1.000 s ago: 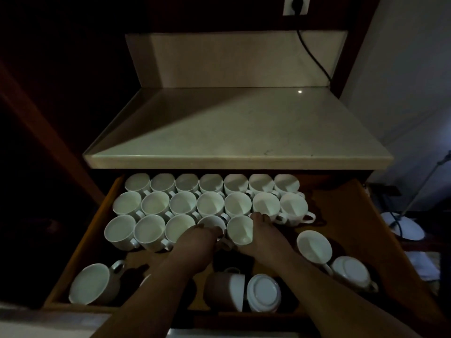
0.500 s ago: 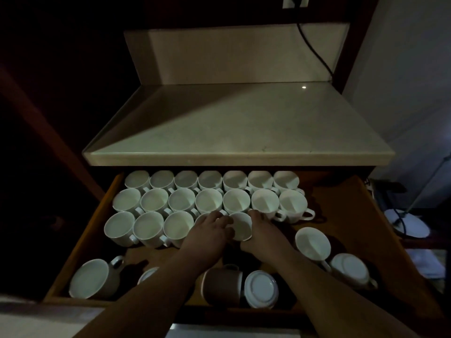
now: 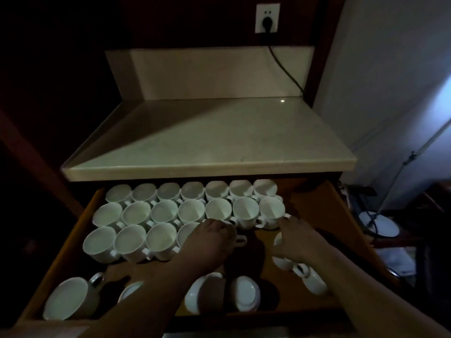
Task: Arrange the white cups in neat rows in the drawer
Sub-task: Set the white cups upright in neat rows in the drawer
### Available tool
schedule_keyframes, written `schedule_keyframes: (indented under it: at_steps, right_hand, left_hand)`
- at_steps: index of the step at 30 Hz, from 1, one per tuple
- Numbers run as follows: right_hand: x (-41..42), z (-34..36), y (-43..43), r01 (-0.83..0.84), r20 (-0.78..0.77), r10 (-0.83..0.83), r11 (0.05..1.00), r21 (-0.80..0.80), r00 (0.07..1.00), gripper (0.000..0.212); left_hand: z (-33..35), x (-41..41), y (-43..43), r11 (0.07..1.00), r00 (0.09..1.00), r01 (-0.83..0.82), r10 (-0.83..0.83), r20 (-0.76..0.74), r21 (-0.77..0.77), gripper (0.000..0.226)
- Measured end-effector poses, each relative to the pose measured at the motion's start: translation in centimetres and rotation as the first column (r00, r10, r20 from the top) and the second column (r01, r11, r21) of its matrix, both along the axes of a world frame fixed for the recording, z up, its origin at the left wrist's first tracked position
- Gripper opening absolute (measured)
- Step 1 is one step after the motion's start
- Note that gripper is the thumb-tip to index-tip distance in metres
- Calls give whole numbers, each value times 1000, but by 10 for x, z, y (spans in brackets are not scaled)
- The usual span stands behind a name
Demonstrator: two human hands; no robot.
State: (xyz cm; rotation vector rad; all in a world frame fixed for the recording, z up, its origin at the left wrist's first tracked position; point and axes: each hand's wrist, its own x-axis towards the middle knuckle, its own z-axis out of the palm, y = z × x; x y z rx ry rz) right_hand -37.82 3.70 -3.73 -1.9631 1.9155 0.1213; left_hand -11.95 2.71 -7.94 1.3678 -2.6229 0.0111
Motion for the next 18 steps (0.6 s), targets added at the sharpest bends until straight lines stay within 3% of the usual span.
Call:
schedule_keyframes:
  at_steps: [3, 12, 16, 18]
  right_hand:
    - [-7, -2, 11, -10, -74, 18, 995, 102, 997, 108]
    - [20, -10, -1, -55, 54, 57, 997, -48, 997, 84]
    - [31, -12, -3, -57, 135, 65, 996, -64, 989, 99]
    - [26, -16, 0, -11, 141, 19, 998, -59, 990, 100]
  left_hand:
    - [-7, -11, -6, 996, 999, -2, -2, 53, 86, 30]
    - [-10, -5, -5, 983, 1000, -20, 22, -8, 181, 43]
    - [-9, -3, -2, 982, 998, 15, -2, -63, 190, 56]
    - [-10, 0, -3, 980, 999, 16, -9, -38, 196, 49]
